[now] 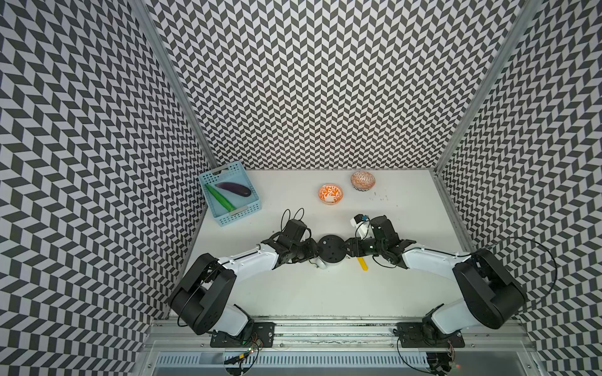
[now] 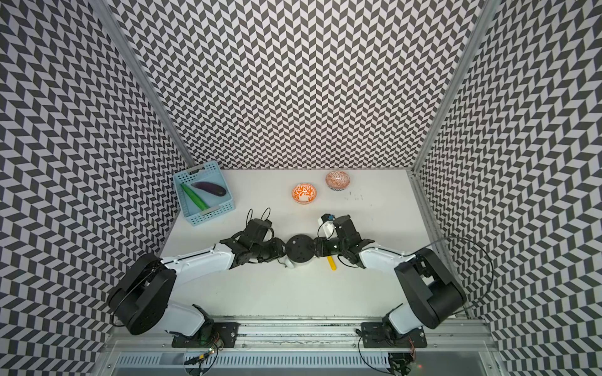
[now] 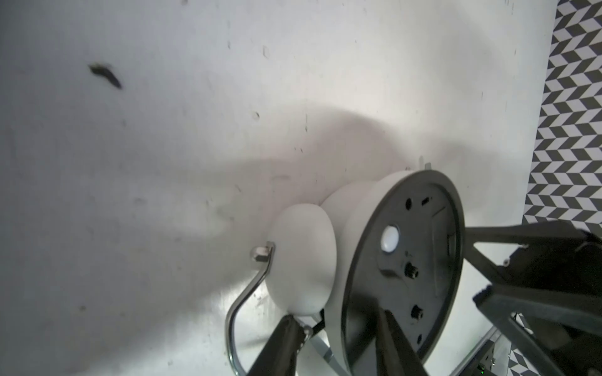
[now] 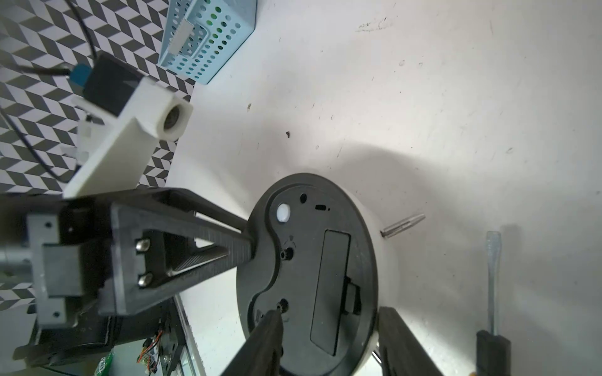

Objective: Remove the battery from the alarm
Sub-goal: Adjust the alarm at the center of the board.

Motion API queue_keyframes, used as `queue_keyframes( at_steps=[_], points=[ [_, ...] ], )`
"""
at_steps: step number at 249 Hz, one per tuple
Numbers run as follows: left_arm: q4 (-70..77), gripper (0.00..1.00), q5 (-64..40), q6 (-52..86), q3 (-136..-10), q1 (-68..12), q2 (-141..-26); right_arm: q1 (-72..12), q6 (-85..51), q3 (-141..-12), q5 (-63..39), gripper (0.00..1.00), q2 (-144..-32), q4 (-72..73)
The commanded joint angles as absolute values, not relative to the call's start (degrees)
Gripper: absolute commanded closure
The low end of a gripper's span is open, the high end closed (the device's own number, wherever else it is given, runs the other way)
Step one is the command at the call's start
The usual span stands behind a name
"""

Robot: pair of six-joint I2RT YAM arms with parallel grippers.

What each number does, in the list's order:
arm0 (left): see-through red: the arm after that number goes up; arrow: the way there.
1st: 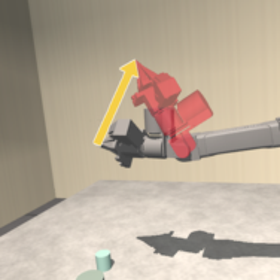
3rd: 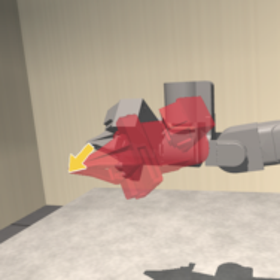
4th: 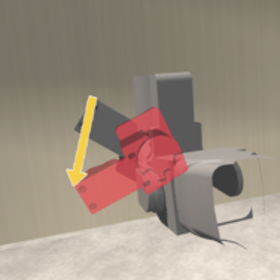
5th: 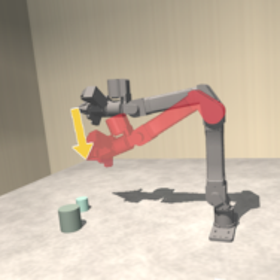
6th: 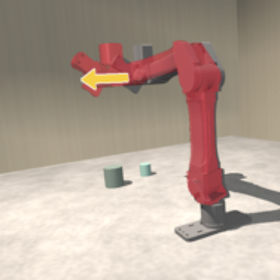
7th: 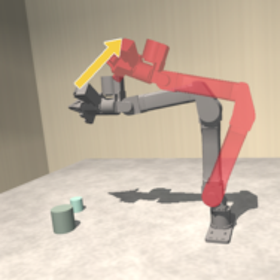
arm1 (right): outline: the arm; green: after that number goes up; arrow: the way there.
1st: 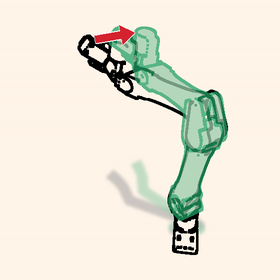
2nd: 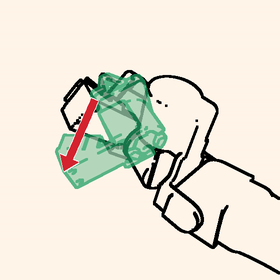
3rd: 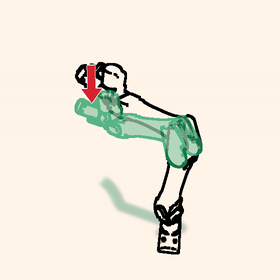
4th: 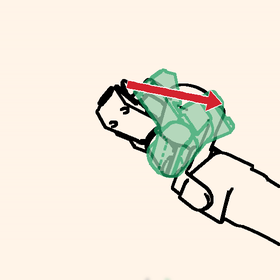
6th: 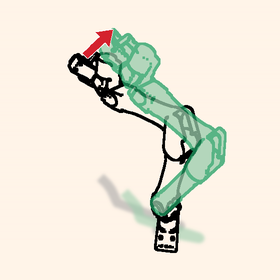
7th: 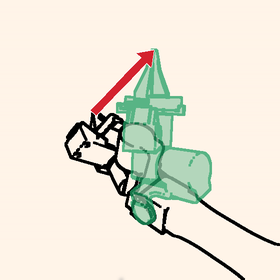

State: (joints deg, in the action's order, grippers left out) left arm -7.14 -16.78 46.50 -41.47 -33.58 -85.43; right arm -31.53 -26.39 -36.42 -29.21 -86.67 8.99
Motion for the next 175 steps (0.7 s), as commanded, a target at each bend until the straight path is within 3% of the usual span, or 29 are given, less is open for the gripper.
queue_keyframes(
  at_steps=[1,34,77,94,128,175],
  points=[
    [-7.9,0.63,-17.9,41.4,-44.8,-30.8,-87.6,-35.1,-31.0,-35.1,-31.5,0.5,-87.2,15.2],
    [-9.6,0.61,-20.2,38.2,-47.0,-28.9,-88.8,-37.0,-32.8,-35.7,-26.8,0.49,-87.3,14.5],
    [-15.7,0.38,-15.3,33.3,-48.0,-28.0,-84.5,-36.9,-30.8,-39.8,-13.9,0.4,-83.1,2.4],
    [-18.7,0.34,-12.0,30.6,-48.5,-27.4,-81.8,-37.0,-31.1,-41.4,-8.6,0.4,-81.5,-2.6],
    [-20.4,0.38,-13.7,29.0,-48.1,-28.3,-78.7,-39.7,-34.8,-43.0,-4.8,0.42,-81.2,-6.4],
    [-12.8,0.45,-19.5,38.7,-44.2,-32.8,-81.0,-42.3,-38.1,-45.2,0.3,0.48,-81.1,-8.6]
  ],
)
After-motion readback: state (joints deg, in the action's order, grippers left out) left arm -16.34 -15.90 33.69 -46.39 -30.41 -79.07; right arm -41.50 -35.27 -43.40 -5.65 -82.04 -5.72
